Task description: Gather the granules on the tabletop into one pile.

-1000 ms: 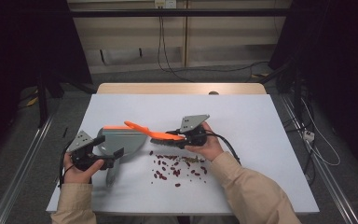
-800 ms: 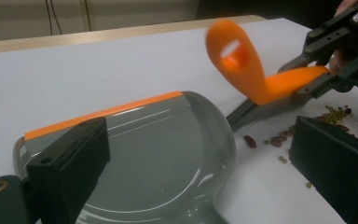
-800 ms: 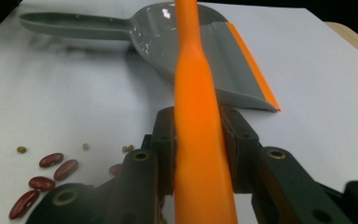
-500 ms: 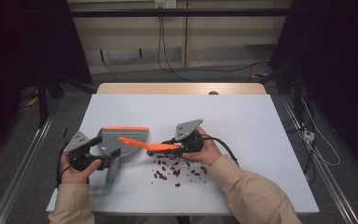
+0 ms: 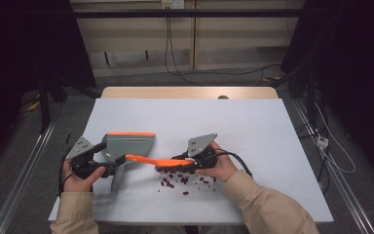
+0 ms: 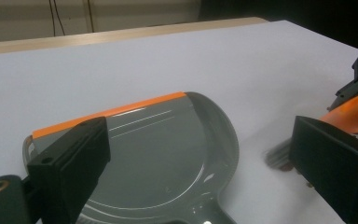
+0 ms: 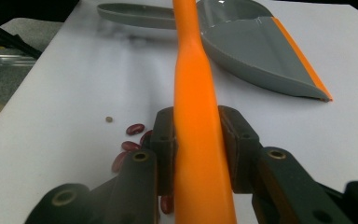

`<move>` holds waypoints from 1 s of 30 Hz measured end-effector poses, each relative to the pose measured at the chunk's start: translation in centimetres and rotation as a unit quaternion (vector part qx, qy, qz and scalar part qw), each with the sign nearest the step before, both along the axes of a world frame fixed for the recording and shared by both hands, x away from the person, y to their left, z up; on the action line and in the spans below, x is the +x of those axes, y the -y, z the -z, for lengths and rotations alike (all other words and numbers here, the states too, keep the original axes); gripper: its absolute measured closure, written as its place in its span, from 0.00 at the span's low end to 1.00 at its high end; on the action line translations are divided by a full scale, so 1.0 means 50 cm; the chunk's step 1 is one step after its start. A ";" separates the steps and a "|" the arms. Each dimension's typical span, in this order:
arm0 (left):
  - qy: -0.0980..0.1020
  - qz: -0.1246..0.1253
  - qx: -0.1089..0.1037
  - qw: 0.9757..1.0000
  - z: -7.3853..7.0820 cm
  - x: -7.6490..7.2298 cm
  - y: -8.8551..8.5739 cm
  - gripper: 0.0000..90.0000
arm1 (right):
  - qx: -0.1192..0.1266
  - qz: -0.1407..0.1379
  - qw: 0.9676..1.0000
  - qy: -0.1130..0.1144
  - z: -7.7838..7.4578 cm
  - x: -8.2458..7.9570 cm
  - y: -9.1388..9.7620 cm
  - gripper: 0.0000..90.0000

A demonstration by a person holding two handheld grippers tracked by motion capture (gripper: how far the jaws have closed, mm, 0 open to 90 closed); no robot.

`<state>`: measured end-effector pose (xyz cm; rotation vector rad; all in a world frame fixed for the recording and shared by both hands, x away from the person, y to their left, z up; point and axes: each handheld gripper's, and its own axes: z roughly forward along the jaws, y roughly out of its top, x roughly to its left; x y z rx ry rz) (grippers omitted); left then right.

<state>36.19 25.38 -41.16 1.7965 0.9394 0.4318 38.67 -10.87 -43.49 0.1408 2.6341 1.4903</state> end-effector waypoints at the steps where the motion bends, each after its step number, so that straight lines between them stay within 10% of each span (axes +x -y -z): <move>1: 0.000 0.000 0.000 1.000 0.000 0.000 0.000 0.06 | 0.000 0.001 1.000 0.002 0.000 -0.002 0.001 0.78; 20: -0.001 0.005 0.005 1.000 0.001 0.000 0.005 0.06 | 0.052 0.079 0.995 -0.011 -0.024 0.002 0.021 0.78; 30: -0.002 0.009 0.007 1.000 0.002 0.001 0.006 0.06 | 0.107 0.139 0.980 -0.091 -0.047 -0.025 0.014 0.79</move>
